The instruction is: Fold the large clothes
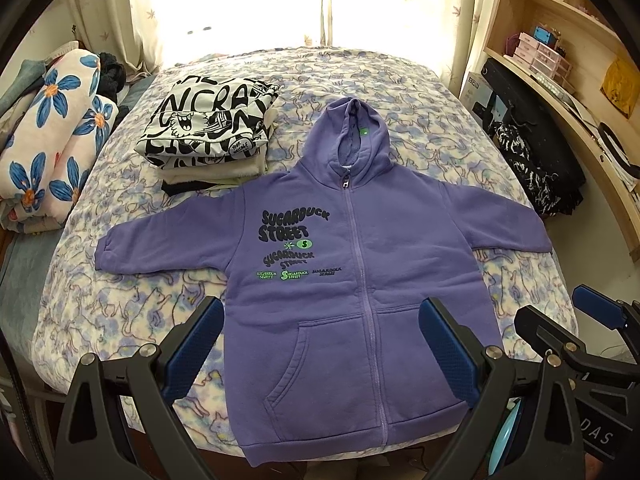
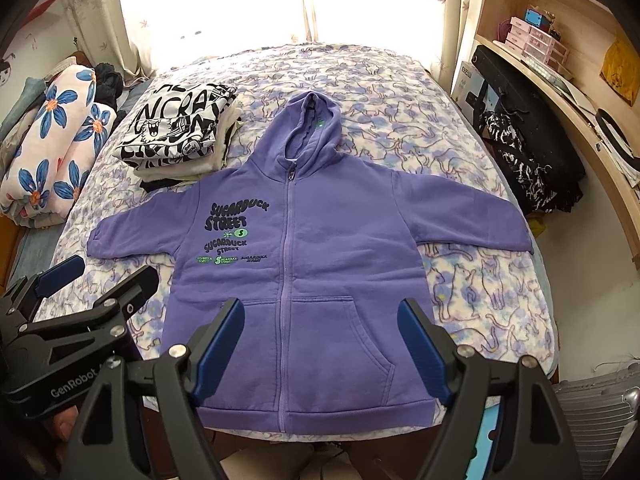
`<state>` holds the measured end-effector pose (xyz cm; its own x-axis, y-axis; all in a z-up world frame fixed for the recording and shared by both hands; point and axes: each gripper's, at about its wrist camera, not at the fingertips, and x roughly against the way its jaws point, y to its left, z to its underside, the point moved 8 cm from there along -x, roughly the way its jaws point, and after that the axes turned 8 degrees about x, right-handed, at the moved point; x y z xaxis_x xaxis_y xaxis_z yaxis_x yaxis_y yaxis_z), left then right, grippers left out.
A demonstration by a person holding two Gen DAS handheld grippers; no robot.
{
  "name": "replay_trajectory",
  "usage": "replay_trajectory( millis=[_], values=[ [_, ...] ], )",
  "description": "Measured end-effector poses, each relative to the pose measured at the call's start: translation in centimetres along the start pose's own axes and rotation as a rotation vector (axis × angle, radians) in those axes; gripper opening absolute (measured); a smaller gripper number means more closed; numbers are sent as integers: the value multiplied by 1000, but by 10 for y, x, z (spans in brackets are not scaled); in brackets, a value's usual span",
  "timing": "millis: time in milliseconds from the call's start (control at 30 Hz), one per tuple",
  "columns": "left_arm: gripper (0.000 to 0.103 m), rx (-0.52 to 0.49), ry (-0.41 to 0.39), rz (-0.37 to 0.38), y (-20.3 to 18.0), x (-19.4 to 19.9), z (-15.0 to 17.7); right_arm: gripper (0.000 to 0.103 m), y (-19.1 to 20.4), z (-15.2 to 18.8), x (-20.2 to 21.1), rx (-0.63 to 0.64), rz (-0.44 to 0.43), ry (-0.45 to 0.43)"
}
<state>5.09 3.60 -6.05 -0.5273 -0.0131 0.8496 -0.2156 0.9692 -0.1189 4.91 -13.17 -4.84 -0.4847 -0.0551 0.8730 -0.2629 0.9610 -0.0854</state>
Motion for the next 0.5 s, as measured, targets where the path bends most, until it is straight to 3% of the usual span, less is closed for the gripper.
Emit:
replay_trajectory(
  millis=[500],
  values=[
    [97,-5,13,8,5,-5,-1,79,9,-1,-5,-18,-3,9]
  ],
)
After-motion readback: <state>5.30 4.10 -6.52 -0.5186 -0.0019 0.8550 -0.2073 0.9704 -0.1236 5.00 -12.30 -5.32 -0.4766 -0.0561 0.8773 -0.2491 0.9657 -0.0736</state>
